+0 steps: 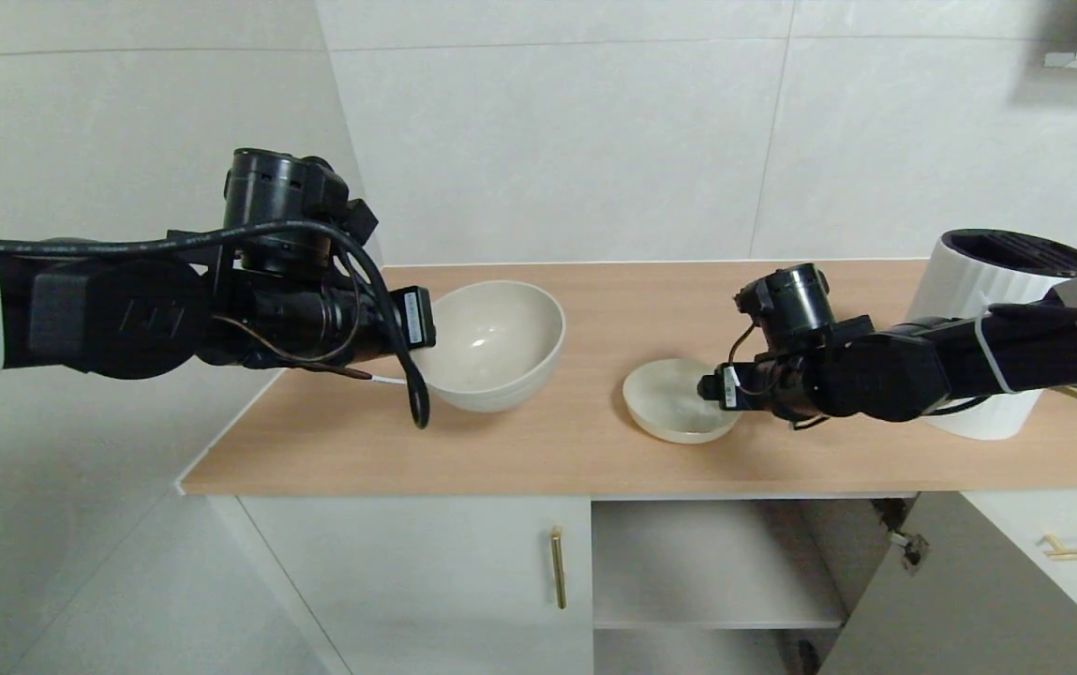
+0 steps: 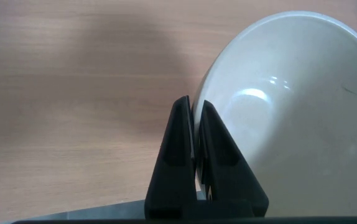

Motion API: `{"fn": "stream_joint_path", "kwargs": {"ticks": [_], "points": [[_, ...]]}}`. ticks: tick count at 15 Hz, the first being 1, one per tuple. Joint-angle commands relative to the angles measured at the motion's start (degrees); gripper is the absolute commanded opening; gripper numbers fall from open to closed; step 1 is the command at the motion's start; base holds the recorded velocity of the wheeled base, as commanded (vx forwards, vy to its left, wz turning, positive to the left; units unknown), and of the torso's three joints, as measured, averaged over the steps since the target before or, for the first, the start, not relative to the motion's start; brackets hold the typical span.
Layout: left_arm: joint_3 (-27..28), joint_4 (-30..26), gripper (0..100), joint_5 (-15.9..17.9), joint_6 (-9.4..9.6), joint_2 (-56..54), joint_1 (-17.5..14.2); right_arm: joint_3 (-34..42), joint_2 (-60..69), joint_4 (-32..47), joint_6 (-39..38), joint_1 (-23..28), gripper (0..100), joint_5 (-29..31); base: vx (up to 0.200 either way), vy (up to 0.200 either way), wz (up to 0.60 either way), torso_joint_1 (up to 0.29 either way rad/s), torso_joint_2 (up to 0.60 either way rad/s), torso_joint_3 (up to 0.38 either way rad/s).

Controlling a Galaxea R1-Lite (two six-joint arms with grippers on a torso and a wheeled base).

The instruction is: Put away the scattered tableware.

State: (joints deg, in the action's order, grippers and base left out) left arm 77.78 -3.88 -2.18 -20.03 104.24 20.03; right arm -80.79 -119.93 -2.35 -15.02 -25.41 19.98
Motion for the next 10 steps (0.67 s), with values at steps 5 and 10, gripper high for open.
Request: {"fn": "stream_joint_path", "kwargs": {"ticks": [5, 10], "points": [[0.01, 0.01, 0, -0.1, -0.1, -0.27, 0.01, -0.69, -1.71, -0.28, -0.45, 0.0, 0, -0.29, 0.0, 0.0, 0.0, 0.0, 0.0, 0.0], [-0.96, 0.01, 0, -0.02, -0.1, -1.15, 0.01, 0.02, 0.58, -0.11, -1.33, -0.17, 0, -0.47, 0.0, 0.0, 0.0, 0.0, 0.0, 0.0]]}}
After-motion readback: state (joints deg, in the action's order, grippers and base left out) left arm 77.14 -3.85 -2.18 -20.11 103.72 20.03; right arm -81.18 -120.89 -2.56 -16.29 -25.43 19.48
